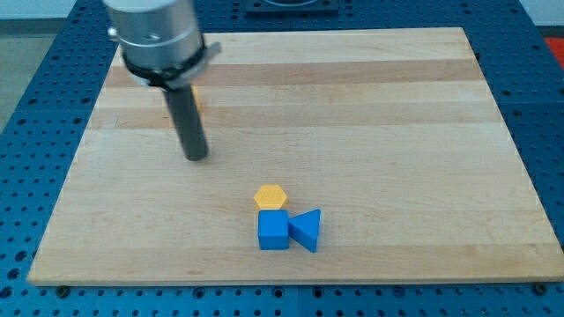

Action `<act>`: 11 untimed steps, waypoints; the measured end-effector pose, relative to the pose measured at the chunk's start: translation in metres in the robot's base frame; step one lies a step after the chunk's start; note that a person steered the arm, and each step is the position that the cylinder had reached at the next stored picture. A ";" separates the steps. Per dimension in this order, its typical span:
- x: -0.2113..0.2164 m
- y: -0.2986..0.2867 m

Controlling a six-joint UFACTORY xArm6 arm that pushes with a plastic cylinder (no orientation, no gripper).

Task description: Move the yellow heart to the center

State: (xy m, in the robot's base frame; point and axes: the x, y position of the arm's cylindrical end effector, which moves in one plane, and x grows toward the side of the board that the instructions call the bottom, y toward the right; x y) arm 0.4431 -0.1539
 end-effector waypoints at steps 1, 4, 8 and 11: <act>-0.026 -0.045; -0.090 -0.070; -0.081 0.076; -0.100 0.150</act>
